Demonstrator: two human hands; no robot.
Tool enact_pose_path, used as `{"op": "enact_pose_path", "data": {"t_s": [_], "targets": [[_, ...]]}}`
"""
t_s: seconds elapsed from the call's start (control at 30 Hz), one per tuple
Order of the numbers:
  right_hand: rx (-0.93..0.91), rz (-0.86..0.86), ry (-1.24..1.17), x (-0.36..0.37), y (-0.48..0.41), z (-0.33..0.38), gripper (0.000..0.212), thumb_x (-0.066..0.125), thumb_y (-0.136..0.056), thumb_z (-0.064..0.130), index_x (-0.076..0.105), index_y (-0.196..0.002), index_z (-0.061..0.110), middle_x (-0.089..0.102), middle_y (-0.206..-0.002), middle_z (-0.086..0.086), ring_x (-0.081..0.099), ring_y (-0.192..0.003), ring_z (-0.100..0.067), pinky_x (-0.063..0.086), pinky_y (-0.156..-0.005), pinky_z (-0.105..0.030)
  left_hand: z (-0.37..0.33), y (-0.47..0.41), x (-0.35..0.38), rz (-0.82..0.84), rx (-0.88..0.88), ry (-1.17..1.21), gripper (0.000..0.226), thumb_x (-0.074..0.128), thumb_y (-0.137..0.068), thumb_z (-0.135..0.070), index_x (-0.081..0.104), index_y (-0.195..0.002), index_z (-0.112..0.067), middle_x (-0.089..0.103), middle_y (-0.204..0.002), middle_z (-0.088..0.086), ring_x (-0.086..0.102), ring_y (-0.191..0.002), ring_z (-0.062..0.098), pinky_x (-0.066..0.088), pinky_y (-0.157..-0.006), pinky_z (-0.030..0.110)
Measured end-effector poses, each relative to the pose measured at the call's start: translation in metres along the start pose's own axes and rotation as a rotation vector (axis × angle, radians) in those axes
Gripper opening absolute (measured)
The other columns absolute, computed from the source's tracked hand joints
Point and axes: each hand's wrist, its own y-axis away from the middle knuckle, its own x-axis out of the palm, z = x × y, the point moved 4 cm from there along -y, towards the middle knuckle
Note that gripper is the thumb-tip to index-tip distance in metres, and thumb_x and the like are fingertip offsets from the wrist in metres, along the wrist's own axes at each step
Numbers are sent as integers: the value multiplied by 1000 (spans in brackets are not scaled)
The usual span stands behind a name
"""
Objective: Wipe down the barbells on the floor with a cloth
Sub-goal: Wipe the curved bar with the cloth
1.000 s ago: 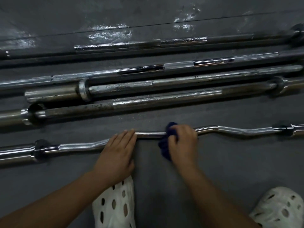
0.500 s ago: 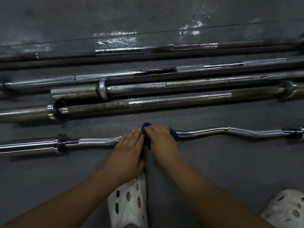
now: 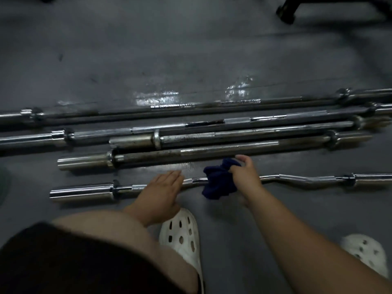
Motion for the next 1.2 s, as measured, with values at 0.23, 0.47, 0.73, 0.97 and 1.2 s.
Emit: {"op": "enact_pose_path", "data": {"t_s": [0.23, 0.47, 0.73, 0.97, 1.2], "targets": [[191, 221, -586, -24, 70, 56, 20, 46, -96, 16, 63, -94, 7, 65, -71, -10, 62, -57, -21, 52, -50, -26, 1, 56, -79, -165, 18, -129, 79, 58, -89, -39, 26, -156, -11, 20, -164, 7, 26, -149, 24, 25, -120, 41], [331, 373, -788, 8, 75, 21, 33, 56, -84, 37, 78, -82, 12, 74, -86, -9, 70, -68, -29, 55, -56, -29, 36, 69, -74, -207, 160, -155, 75, 66, -69, -32, 54, -139, -10, 53, -145, 8, 55, -129, 25, 48, -104, 43], [-10, 22, 119, 15, -18, -26, 17, 57, -91, 12, 66, -101, 21, 66, -101, -7, 64, -89, -26, 52, -74, -35, 73, 26, -14, -105, 237, -22, 74, 54, -80, -35, 41, -149, -14, 42, -154, 7, 46, -137, 23, 37, -111, 37], [-493, -223, 959, 82, -41, -99, 43, 58, -77, 3, 67, -119, 11, 60, -125, -13, 53, -112, -36, 44, -99, -42, 68, -13, 37, -67, 227, 111, 76, 58, -74, -38, 46, -144, -10, 47, -150, 10, 52, -130, 25, 41, -107, 36], [-544, -248, 1023, 72, -53, -86, 36, 60, -76, 14, 71, -110, 13, 64, -115, -11, 56, -101, -33, 48, -88, -41, 93, 5, 58, -34, 159, 140, 77, 56, -79, -40, 41, -149, -12, 40, -156, 6, 44, -138, 22, 36, -110, 38]]}}
